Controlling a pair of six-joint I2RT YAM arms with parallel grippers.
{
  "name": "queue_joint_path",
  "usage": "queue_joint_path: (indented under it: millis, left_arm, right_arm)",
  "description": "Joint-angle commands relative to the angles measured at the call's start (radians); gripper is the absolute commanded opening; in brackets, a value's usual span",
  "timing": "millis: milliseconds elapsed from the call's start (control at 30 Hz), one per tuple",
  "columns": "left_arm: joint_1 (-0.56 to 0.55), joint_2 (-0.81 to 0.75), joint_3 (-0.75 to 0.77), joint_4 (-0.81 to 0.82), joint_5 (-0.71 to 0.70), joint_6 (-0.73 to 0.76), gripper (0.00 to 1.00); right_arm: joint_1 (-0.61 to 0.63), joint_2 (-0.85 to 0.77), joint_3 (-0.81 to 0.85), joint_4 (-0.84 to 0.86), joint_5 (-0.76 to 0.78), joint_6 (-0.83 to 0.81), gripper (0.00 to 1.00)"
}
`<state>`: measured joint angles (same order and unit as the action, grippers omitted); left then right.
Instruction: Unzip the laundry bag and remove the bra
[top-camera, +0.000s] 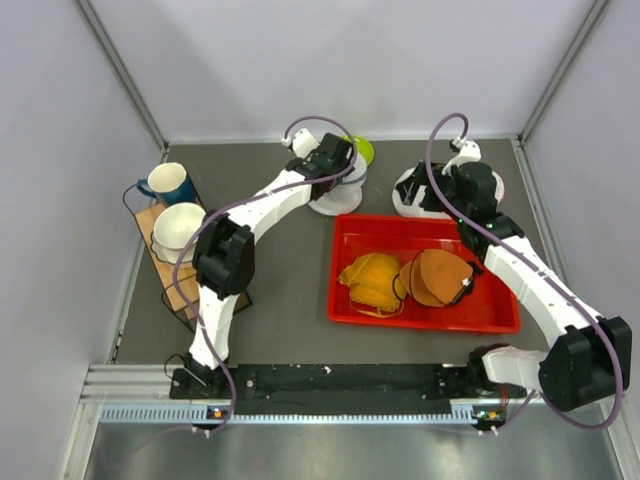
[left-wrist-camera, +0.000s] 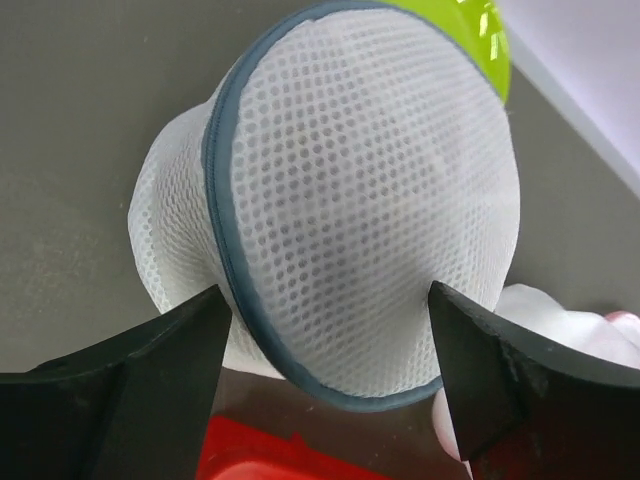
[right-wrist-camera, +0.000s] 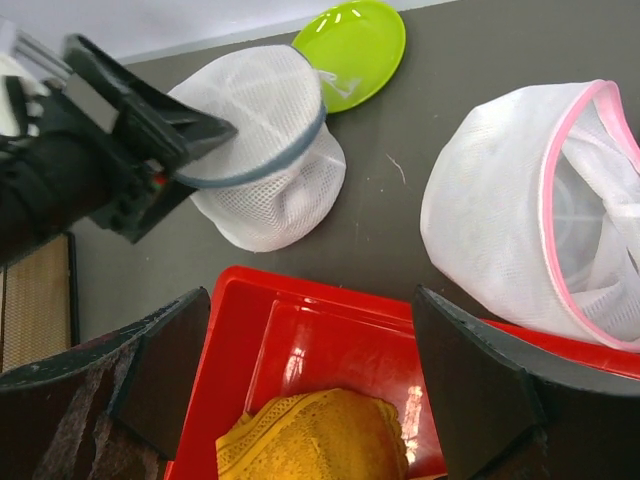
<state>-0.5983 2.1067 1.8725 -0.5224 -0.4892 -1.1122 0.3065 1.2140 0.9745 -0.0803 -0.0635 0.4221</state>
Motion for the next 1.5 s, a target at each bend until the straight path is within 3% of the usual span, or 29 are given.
queue_joint_path:
  millis: [0, 100, 133, 200, 267, 367, 500, 633, 967, 1133, 1233, 1333, 1367, 1467]
  left_arm:
    - [0.005, 0.033, 0.050, -0.010, 0.017, 0.003, 0.55]
    - [0.005, -0.025, 0.031, 0.030, 0.021, 0.077, 0.08]
    - [0.006, -0.043, 0.024, 0.039, 0.023, 0.103, 0.00]
    - [0.011, -0.103, 0.014, 0.061, 0.037, 0.198, 0.00]
    - [0.031, -0.145, 0.005, 0.085, 0.099, 0.313, 0.00]
    - [0.081, -0.223, -0.007, 0.120, 0.324, 0.472, 0.00]
    - [0.187, -0.287, -0.024, 0.163, 0.871, 0.595, 0.00]
    - [0.275, -0.289, -0.019, 0.170, 1.269, 0.649, 0.00]
    - [0.299, -0.344, -0.075, 0.168, 1.544, 0.755, 0.00]
    - [0.299, -0.370, -0.102, 0.173, 1.566, 0.807, 0.00]
    - [0.301, -0.358, -0.095, 0.151, 1.575, 0.816, 0.00]
    - [0.310, -0.335, -0.072, 0.112, 1.540, 0.828, 0.00]
    - [0.313, -0.320, -0.062, 0.102, 1.537, 0.830, 0.00]
    - [0.324, -0.285, -0.018, 0.050, 1.502, 0.842, 0.00]
  right_arm:
    - [0.002, -0.018, -0.003, 0.045, -0.042, 0.000, 0.81]
    - [0.002, -0.016, 0.004, 0.044, -0.067, -0.014, 0.79]
    - [0.002, -0.013, 0.009, 0.037, -0.074, -0.017, 0.79]
    - [0.002, 0.007, 0.041, 0.010, -0.105, -0.032, 0.83]
    - [0.000, 0.024, 0.075, -0.007, -0.154, -0.042, 0.94]
    - [-0.013, 0.068, 0.114, -0.007, -0.278, -0.031, 0.99]
    - [-0.062, 0.145, 0.164, 0.040, -0.453, 0.033, 0.99]
    - [-0.116, 0.226, 0.225, 0.166, -0.669, 0.121, 0.99]
    - [-0.118, 0.459, 0.378, 0.341, -0.803, 0.300, 0.99]
    - [-0.087, 0.535, 0.464, 0.291, -0.808, 0.239, 0.99]
    - [-0.072, 0.521, 0.455, 0.303, -0.809, 0.224, 0.84]
    - [-0.075, 0.496, 0.415, 0.321, -0.785, 0.228, 0.43]
    - [-0.073, 0.492, 0.408, 0.323, -0.777, 0.227, 0.21]
    - [-0.072, 0.498, 0.382, 0.382, -0.777, 0.272, 0.00]
